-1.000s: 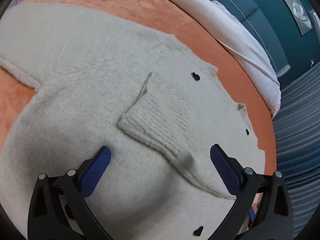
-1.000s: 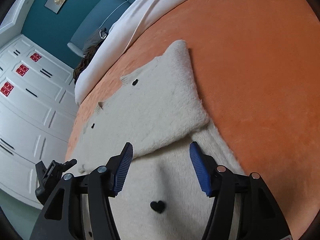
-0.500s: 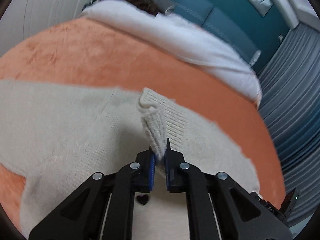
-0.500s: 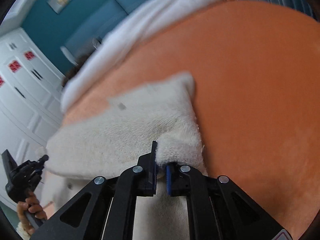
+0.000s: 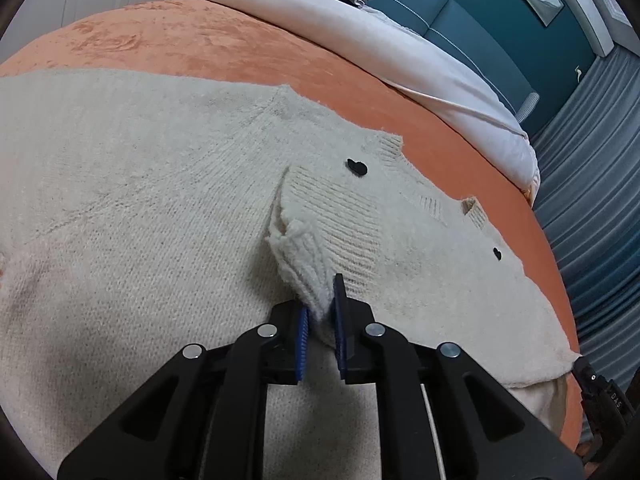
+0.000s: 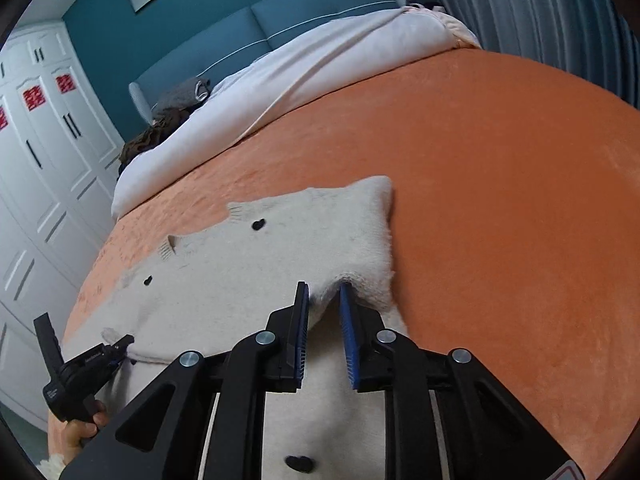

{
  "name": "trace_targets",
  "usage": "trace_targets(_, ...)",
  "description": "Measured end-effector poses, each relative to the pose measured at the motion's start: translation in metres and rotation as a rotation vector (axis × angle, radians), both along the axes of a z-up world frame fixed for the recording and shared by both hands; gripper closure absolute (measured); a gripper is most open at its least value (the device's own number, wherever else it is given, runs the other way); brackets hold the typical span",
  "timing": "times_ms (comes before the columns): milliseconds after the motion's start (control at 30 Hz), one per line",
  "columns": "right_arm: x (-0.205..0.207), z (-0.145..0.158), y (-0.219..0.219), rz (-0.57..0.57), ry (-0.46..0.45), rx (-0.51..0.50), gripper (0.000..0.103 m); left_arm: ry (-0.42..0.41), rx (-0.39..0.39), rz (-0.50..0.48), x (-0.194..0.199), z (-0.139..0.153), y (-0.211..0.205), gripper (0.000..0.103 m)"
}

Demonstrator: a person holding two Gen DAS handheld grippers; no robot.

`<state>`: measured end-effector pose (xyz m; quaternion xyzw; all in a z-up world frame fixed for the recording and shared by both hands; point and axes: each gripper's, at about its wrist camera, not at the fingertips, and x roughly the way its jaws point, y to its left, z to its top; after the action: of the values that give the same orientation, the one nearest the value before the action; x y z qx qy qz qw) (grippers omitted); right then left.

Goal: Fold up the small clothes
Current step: 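Fold the sleeve held by the right tool across the sweater body and release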

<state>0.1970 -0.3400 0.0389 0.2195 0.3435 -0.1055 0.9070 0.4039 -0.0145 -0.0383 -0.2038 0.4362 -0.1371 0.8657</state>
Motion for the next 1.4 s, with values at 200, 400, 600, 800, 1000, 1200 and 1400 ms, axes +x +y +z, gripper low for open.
trace_targets(200,0.011,-0.02,-0.021,-0.093,0.055,0.058,0.09,-0.004,-0.012,-0.004,-0.002,-0.001,0.004,0.091)
trace_targets(400,0.002,0.021,0.007,-0.022,-0.072,-0.045,0.087,-0.026,-0.034,-0.001,-0.007,-0.004,0.006,0.091)
trace_targets(600,0.048,-0.02,0.026,0.101,0.12,-0.065,0.089,-0.025,-0.038,0.0,-0.007,-0.004,0.007,0.091)
trace_targets(800,-0.019,-0.046,-0.053,-0.221,0.138,0.051,0.102,-0.021,-0.113,0.002,-0.01,-0.003,0.016,0.088)
trace_targets(1000,-0.06,-0.02,0.016,-0.087,0.114,-0.029,0.09,-0.057,-0.159,0.175,-0.053,0.023,0.1,0.039)
trace_targets(1200,-0.077,-0.051,0.092,0.069,0.181,-0.139,0.073,-0.03,0.015,0.504,-0.082,0.042,0.281,0.017)
trace_targets(1400,-0.071,-0.054,0.111,0.077,0.205,-0.275,0.059,0.043,-0.05,0.738,-0.075,0.033,0.417,0.017)
